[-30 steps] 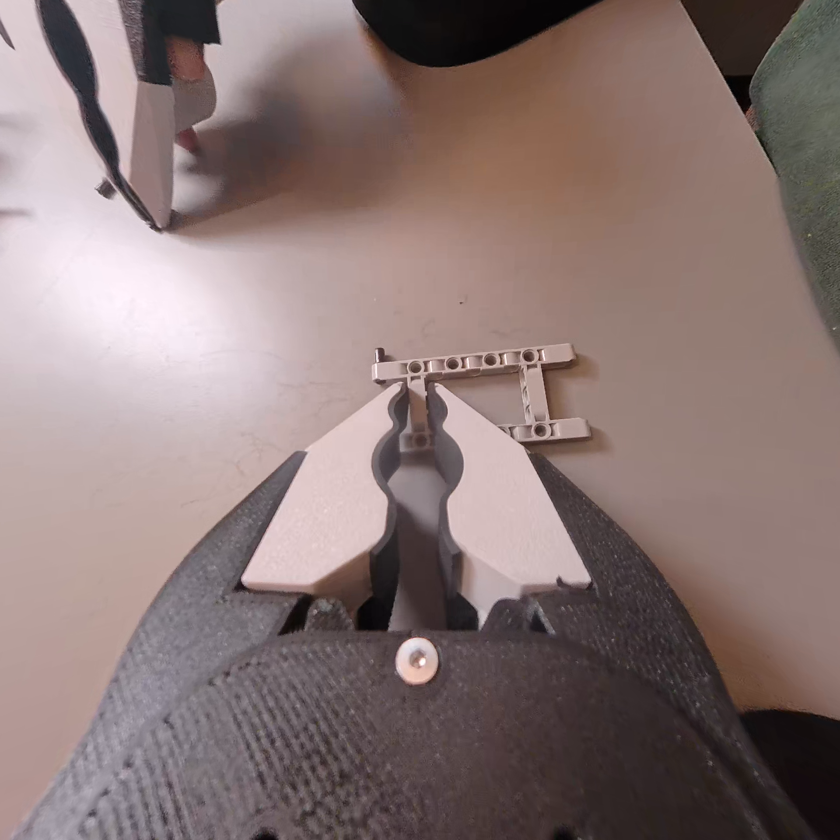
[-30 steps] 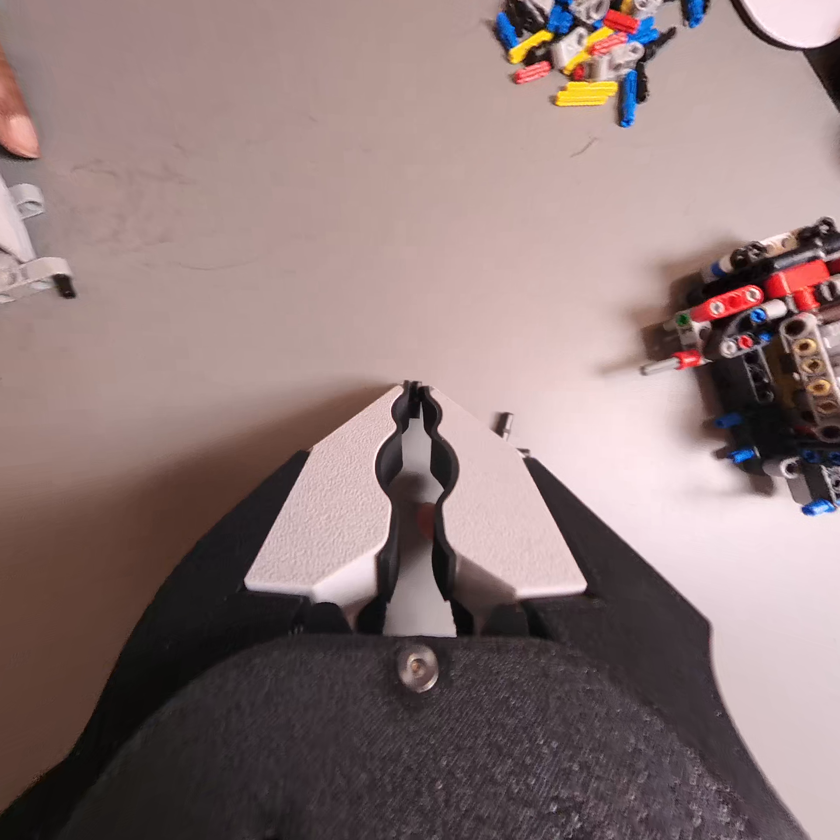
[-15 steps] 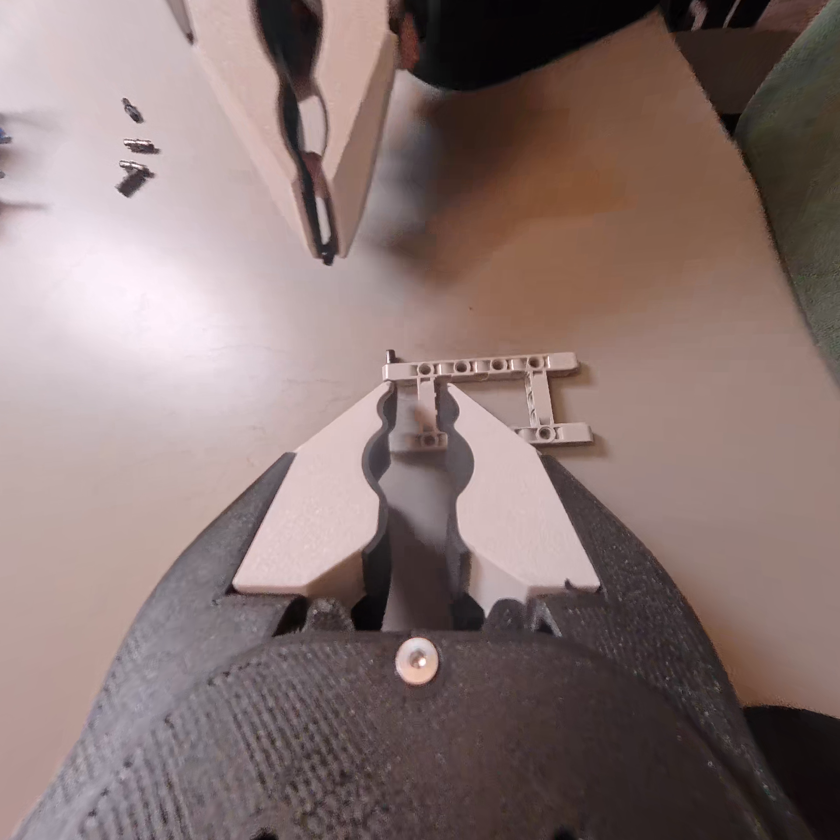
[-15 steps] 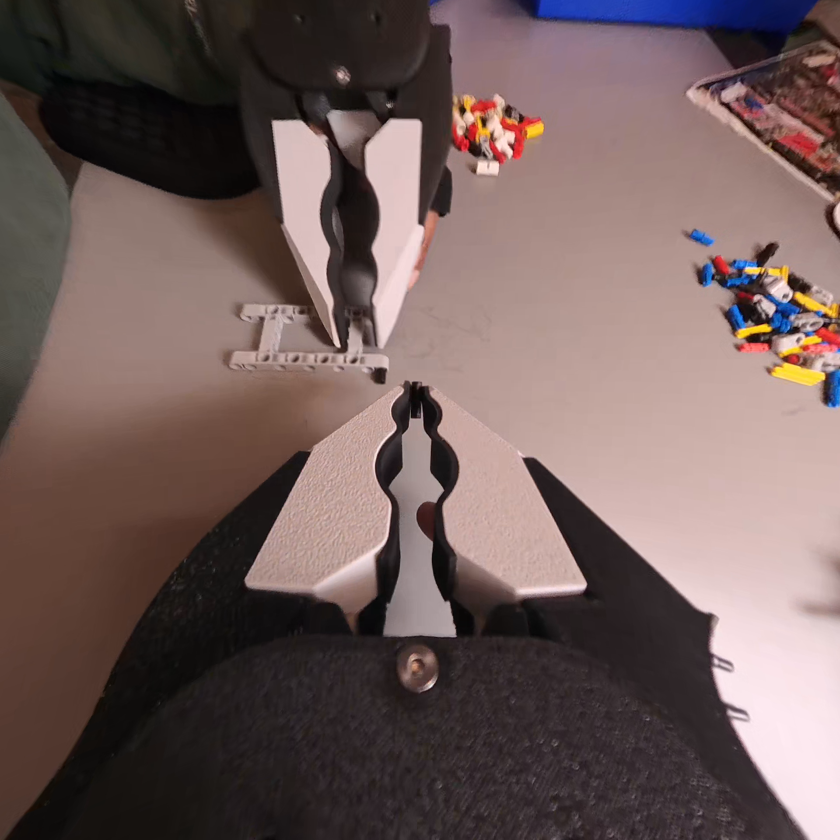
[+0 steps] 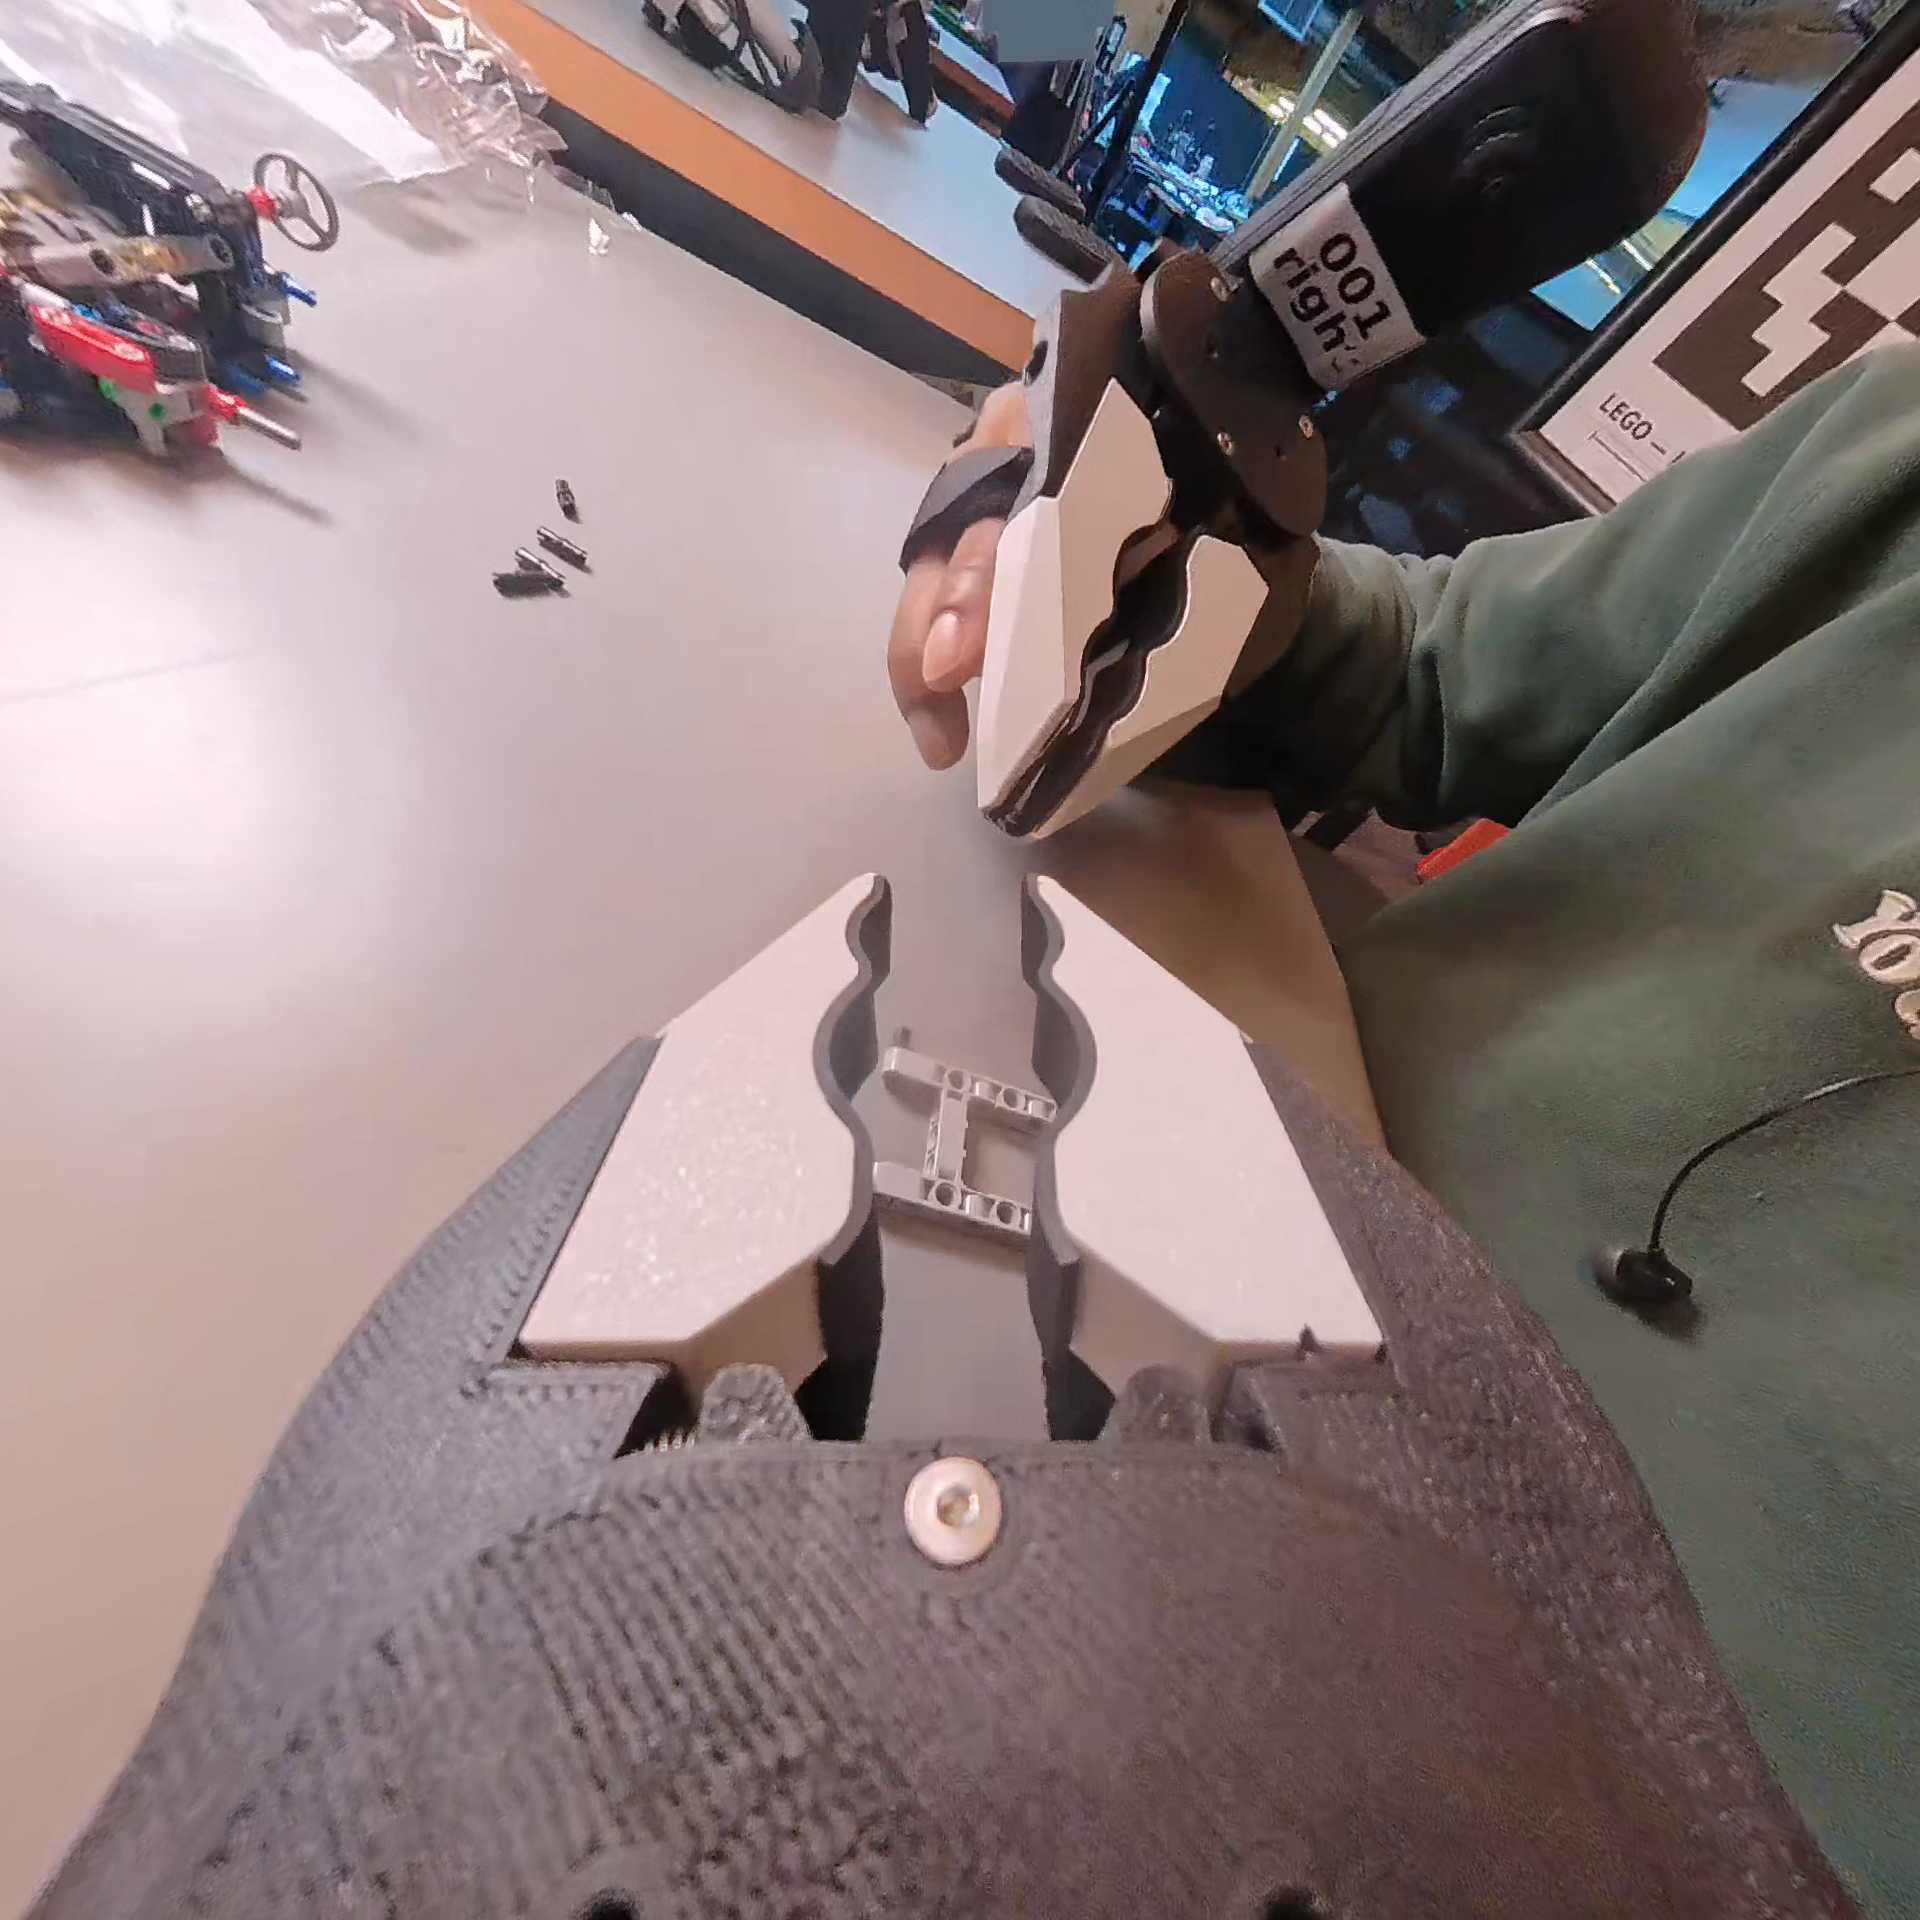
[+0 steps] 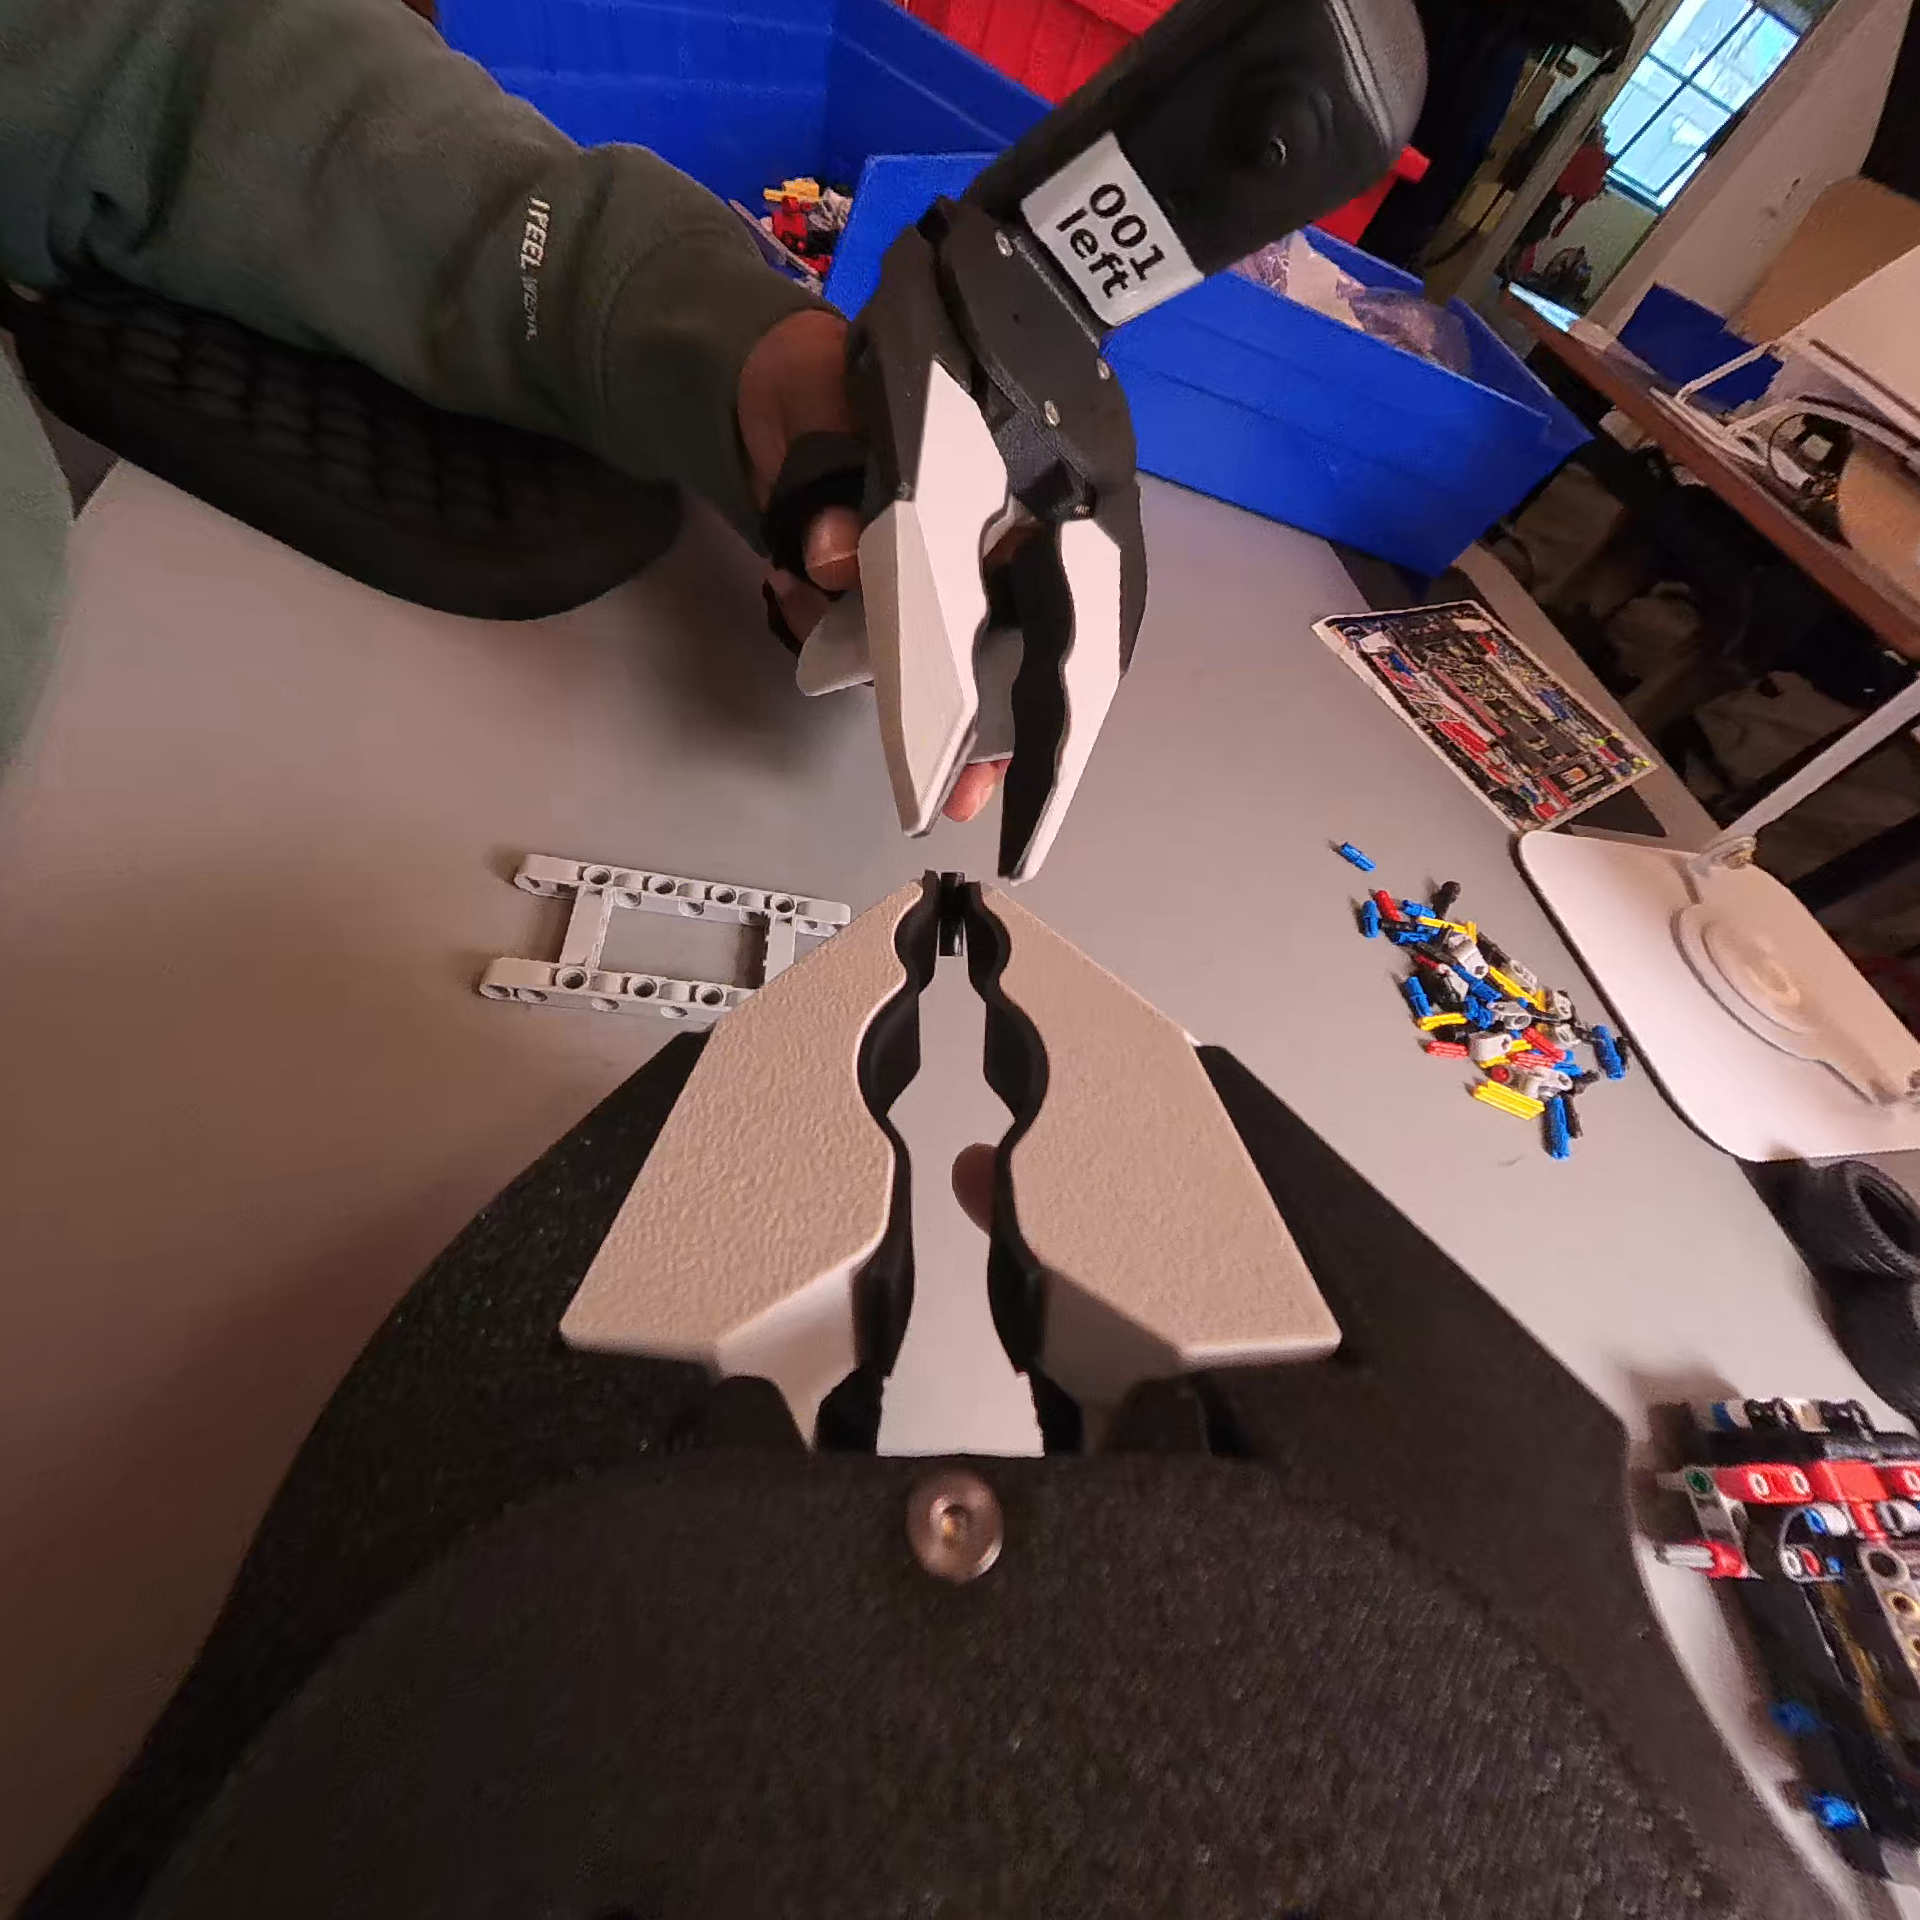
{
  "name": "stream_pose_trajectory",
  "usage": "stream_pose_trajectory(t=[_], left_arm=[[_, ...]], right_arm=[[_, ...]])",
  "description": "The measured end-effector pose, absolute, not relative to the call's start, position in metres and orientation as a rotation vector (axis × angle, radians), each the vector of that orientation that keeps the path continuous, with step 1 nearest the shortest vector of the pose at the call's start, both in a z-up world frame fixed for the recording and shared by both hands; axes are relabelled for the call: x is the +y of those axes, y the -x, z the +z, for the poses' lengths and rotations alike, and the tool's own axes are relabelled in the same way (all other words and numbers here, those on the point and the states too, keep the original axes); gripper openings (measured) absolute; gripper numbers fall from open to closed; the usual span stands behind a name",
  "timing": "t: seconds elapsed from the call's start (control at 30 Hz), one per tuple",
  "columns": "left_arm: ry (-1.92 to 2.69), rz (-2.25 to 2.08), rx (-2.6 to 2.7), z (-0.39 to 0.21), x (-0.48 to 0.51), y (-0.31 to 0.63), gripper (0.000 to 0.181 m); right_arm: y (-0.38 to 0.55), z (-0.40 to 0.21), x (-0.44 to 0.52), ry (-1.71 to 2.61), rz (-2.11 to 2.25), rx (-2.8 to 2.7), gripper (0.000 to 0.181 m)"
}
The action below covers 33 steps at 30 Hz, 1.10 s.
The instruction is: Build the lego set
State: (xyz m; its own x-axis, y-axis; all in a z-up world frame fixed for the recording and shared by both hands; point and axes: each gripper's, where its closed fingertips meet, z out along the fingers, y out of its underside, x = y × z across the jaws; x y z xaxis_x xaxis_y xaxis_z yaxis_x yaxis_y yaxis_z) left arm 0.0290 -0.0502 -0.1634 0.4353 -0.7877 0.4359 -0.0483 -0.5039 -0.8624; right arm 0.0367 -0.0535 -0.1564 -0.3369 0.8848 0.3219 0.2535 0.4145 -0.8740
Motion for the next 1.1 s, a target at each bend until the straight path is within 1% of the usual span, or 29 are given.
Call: stream_pose_trajectory(t=[0.33,0.6,0.8,1.1], left_arm=[[1.910,-1.199,0.714,-0.169,-0.056,-0.042,0.015],[1.959,-1.354,0.549,-0.169,-0.052,-0.041,0.003],[1.947,-1.389,0.510,-0.163,-0.050,-0.038,0.002],[1.857,-1.461,0.511,-0.145,-0.054,-0.037,0.002]], right_arm=[[-0.035,-0.167,-0.057,0.954,0.850,-1.874,0.003],[-0.031,-0.173,-0.057,0.862,0.635,-1.897,0.003],[-0.028,-0.167,-0.055,0.846,0.601,-1.859,0.003],[-0.028,-0.148,-0.058,0.805,0.694,-1.757,0.004]])
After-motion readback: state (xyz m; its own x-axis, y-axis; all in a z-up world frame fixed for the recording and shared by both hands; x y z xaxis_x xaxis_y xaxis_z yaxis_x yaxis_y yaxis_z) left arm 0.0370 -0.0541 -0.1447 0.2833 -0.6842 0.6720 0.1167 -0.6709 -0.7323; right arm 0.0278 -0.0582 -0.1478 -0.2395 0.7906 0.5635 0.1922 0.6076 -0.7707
